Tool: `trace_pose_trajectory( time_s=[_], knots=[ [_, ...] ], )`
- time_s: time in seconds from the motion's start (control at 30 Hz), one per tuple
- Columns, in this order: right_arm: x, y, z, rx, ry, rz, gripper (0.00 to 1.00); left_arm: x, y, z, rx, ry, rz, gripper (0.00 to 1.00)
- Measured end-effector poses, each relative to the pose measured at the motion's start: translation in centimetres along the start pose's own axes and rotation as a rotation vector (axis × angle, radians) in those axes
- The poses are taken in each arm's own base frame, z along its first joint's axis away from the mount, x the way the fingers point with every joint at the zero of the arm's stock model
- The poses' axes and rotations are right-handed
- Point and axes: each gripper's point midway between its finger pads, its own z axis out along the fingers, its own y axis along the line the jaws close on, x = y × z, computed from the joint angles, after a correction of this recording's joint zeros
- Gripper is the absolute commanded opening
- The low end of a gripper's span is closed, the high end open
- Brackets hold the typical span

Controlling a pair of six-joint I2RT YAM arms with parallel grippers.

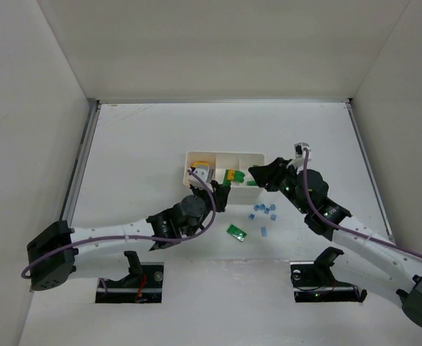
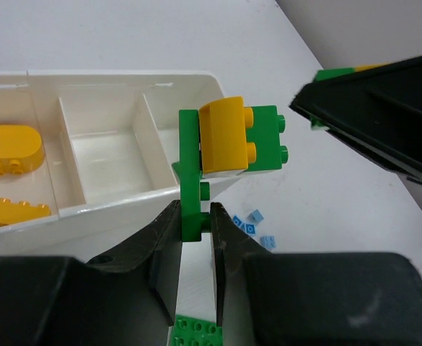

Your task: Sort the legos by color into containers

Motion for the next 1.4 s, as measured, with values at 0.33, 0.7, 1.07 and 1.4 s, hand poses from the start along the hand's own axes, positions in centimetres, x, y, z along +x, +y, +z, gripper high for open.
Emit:
trace_pose_trajectory(
  time_s=[0.33, 0.7, 1.07, 1.4],
  knots=[
    [1.9, -1.8, 0.5, 0.055, 0.044, -0.034, 0.27, 6.9, 3.3, -6.4, 0.015, 0.170, -0.078, 0.16],
    [6.0, -1.9, 1.3, 0.093, 0.154, -0.100, 0.27, 12.1, 9.5, -7.8, -0.138, 0.291, -0.188, 0.26],
    [7.4, -0.7, 2.4, 0.113, 0.192, -0.163, 0.27, 12.7, 11.0, -7.8, -0.190, 0.315, -0.224, 0.47],
    [8.2, 0.1, 3.2, 0.112, 0.220, -0.190, 0.28, 10.7, 13.3, -7.9, -0.261, 0.251, -0.251, 0.60]
  ],
)
